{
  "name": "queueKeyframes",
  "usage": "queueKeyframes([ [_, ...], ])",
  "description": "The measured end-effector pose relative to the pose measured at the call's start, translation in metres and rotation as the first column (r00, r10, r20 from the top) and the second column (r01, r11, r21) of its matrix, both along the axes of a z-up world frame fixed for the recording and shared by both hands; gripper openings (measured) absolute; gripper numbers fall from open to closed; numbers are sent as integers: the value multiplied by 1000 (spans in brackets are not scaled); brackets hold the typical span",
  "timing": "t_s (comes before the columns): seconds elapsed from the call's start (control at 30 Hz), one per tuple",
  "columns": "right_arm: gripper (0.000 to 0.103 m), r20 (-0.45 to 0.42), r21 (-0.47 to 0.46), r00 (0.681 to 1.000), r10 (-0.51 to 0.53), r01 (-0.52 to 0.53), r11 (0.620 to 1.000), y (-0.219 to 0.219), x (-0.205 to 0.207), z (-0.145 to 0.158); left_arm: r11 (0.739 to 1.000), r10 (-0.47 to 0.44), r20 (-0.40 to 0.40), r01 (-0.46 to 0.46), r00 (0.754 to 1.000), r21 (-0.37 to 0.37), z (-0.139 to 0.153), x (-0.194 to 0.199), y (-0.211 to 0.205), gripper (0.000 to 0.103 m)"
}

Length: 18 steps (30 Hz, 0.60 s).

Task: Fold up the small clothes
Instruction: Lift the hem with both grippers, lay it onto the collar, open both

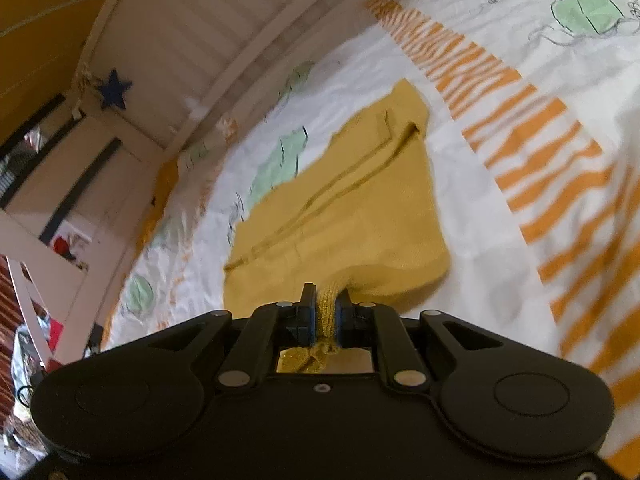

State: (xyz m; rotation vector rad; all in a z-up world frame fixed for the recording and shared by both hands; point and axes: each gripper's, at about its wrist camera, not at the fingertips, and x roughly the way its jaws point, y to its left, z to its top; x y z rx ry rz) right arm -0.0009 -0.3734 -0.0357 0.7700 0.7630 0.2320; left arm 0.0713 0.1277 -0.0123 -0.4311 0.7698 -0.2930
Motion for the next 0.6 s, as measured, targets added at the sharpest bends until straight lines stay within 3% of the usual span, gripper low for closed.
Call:
queueKeyframes([
  [0.3, 18, 98, 31, 993, -66, 64, 997, -16, 60, 16, 999, 33, 104, -30, 994, -35, 29, 64, -6, 5],
  [0.6, 18, 102, 10, 989, -111, 110, 994, -30, 137, 3, 995, 81, 87, -75, 993, -73, 17, 144, -17, 5],
])
